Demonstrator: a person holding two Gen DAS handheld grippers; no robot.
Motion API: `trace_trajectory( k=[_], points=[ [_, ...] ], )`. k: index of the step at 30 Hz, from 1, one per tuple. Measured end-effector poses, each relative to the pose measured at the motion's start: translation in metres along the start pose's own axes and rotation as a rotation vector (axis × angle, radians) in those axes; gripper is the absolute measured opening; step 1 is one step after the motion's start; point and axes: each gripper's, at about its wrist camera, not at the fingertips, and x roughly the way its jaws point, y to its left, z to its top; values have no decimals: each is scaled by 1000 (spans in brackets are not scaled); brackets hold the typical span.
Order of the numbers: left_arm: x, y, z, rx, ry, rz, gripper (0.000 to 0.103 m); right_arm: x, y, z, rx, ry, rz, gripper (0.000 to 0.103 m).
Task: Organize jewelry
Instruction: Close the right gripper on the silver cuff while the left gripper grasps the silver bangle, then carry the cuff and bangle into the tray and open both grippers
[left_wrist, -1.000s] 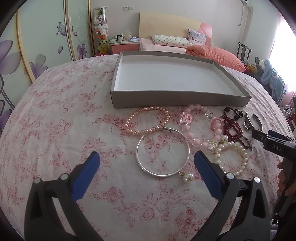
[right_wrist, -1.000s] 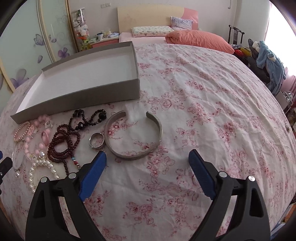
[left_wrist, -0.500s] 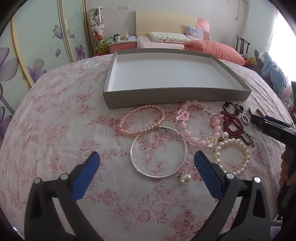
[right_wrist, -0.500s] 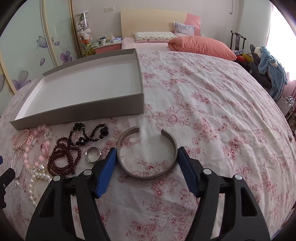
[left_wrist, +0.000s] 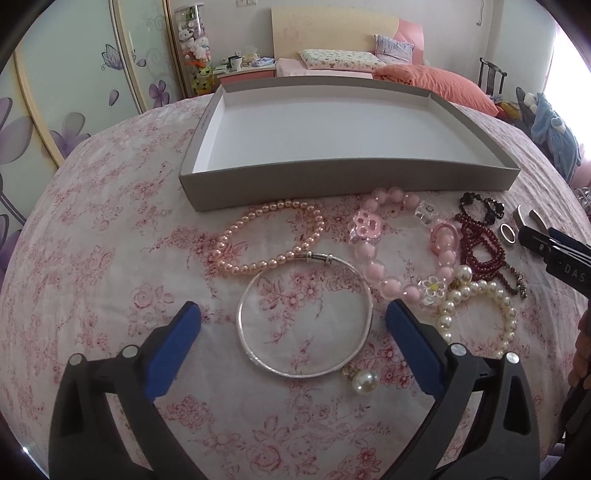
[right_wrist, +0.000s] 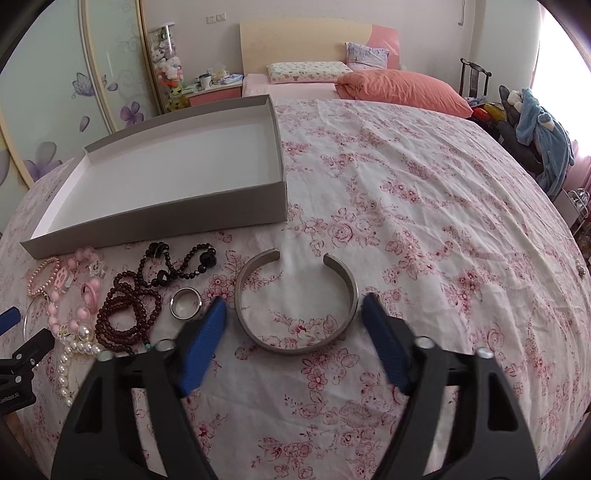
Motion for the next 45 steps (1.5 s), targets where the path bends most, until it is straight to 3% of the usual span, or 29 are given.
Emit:
trace_trajectory(
  k=[6, 10, 16, 18, 21, 24, 35, 45],
  points=[
    [2, -5, 4, 7, -14, -10, 87, 0, 0, 0, 1, 1, -1, 67],
    [-2, -9, 2, 15, -34, -9, 71, 0, 0, 0, 3, 1, -1, 68],
    [-7, -5, -2, 19, -31, -10, 71, 0, 1, 0, 3, 3, -4, 68],
    [-7, -4, -3, 16, -30, -5, 73, 1, 1, 0, 2, 6, -2, 74],
    [-5, -1, -3, 2, -32, 4, 81, 1, 1, 0, -2, 7, 0, 74],
    [-6, -1, -4, 13, -43, -10, 71, -2, 3, 0, -8, -1, 1, 66],
    [-22, 24, -14, -32, -75, -9, 70, -23, 1, -10, 5, -45, 46, 65],
    [-47, 45, -20, -85, -129, 8, 70, -52, 25, -12, -25, -121, 125, 65]
  ],
)
